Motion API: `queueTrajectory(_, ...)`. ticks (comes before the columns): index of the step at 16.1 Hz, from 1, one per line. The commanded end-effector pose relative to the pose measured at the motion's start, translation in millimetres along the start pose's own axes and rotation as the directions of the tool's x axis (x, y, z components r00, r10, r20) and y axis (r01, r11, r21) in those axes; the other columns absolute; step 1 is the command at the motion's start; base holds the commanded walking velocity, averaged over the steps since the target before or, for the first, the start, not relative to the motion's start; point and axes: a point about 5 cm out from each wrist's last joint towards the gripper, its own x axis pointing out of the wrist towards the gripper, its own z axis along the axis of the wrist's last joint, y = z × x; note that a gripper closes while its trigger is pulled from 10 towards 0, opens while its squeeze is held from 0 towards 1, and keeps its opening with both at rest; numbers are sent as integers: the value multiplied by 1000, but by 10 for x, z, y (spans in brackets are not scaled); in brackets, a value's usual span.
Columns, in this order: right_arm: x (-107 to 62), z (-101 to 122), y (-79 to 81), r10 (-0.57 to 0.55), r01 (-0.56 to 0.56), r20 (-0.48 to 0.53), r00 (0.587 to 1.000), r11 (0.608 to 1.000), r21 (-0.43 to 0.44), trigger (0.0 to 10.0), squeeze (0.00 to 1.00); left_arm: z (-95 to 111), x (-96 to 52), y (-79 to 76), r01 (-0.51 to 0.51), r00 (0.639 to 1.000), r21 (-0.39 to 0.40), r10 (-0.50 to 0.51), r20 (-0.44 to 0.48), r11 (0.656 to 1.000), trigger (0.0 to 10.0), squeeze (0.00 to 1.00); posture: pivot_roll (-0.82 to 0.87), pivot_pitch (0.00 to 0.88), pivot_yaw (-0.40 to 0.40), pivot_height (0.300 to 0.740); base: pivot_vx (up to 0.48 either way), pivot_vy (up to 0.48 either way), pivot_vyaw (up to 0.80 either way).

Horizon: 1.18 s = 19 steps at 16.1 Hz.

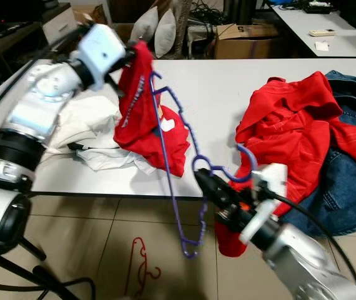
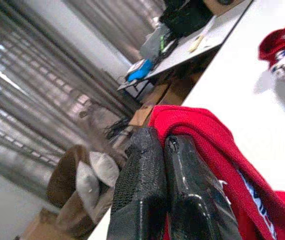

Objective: Hang hanger

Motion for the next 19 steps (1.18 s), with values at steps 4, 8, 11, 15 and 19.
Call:
queueTrajectory(4,123,-109,-42,-37,39,-72,997,998,38,10000,0,157,96,-94,41,998,39,-43,43,998,0,0,-74,0,96,740,0,0,0)
queueTrajectory(8,177,-150,-103,-69,75,-102,992,995,61,10000,0,272,132,-190,81,992,56,-86,88,995,0,0,-69,0,89,740,0,0,0)
queueTrajectory(11,190,-197,-82,-33,46,-144,989,995,86,10000,0,293,165,-235,78,992,70,-85,94,994,0,0,-66,0,79,740,0,0,0)
queueTrajectory(15,134,-158,20,42,-32,-128,991,996,81,10000,0,154,143,-224,46,998,85,-49,28,995,0,0,-68,0,74,740,0,0,0)
queueTrajectory(19,64,-157,34,55,-43,-135,989,995,93,10000,0,99,124,-187,14,1000,98,-15,4,995,0,0,-69,0,72,740,0,0,0)
